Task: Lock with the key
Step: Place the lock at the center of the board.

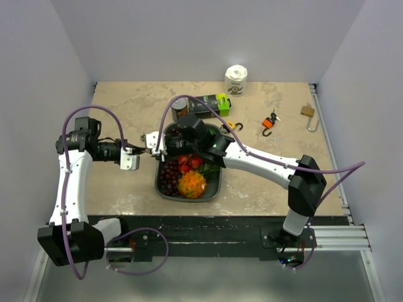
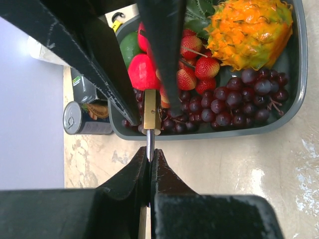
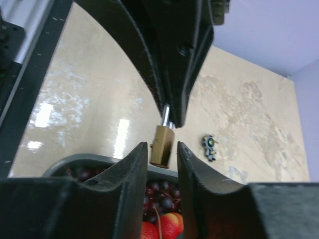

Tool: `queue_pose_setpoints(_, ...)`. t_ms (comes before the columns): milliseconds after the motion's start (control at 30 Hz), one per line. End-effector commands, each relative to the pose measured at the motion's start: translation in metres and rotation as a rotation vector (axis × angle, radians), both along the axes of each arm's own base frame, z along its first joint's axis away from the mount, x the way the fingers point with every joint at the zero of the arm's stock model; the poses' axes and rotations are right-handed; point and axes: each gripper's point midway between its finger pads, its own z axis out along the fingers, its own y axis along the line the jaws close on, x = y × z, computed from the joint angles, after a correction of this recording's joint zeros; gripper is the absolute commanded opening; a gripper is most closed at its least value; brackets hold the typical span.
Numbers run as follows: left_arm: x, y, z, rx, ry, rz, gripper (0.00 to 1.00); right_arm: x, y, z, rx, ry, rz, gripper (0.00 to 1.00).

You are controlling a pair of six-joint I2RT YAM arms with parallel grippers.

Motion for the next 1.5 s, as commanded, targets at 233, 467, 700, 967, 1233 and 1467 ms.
queue_pose_setpoints(233,0.011,-0.004,0.02,-0.018,-0.108,-0.029,0.23,0.02,0.005,0.021,0.073,-0.085,-0.085,0.0)
queue_pose_setpoints(467,0.066,0.042,0.053,-0.275,0.169,0.453,0.83,0.072,-0.012,0.055,0.246,0.165,-0.296,0.0)
queue_pose_setpoints(700,0.108,0.1,0.088,-0.901,0.754,0.963,0.99,0.129,-0.047,0.108,0.574,0.557,-0.406,0.0)
queue_pose_setpoints(967,0.103,0.077,0.112,-1.318,1.084,1.017,0.99,0.134,-0.023,0.136,0.734,0.566,-0.46,0.0)
queue_pose_setpoints(1233,0.102,0.062,0.13,-1.444,1.082,1.016,0.96,0.116,0.014,0.136,0.776,0.514,-0.556,0.0)
queue_pose_setpoints(1467,0.098,0.034,0.118,-1.412,1.112,1.014,0.86,0.108,0.033,0.138,0.808,0.529,-0.554,0.0)
